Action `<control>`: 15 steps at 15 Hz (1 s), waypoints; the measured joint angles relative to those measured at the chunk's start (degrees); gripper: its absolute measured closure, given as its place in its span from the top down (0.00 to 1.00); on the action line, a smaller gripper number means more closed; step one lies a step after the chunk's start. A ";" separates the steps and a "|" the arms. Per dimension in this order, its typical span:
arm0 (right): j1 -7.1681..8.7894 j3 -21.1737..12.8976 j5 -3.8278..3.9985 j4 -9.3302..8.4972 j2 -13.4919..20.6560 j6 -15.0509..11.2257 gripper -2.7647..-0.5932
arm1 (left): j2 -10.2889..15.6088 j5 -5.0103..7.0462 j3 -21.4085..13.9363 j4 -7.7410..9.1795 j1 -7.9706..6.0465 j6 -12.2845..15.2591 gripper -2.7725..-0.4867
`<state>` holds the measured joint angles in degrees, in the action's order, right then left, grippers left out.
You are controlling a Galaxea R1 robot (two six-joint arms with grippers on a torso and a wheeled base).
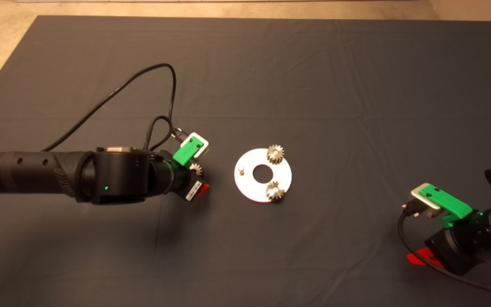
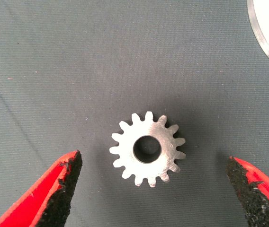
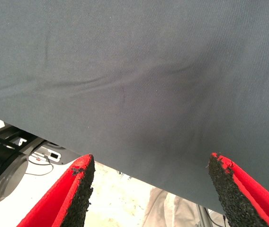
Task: Install three planetary gears onto the carrier pins
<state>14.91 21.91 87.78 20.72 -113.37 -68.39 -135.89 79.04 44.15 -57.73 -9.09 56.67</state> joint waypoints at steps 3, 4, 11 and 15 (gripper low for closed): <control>0.00 0.00 -0.08 0.00 0.04 0.01 0.54 | 0.06 0.01 0.00 -0.13 0.02 0.00 0.70; 0.00 0.00 -0.08 0.00 0.04 0.01 0.54 | 0.05 0.00 0.09 -0.29 0.02 0.00 0.70; 0.00 0.00 -0.06 -0.02 1.07 0.20 0.54 | 0.35 -3.02 0.70 -1.19 0.04 0.02 0.67; 0.00 0.00 -0.09 -0.02 1.35 0.21 0.54 | 0.33 -3.25 1.27 -1.48 0.33 0.05 0.64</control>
<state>14.91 21.91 87.70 20.70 -112.02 -68.18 -135.56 75.80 45.42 -59.21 -8.76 56.72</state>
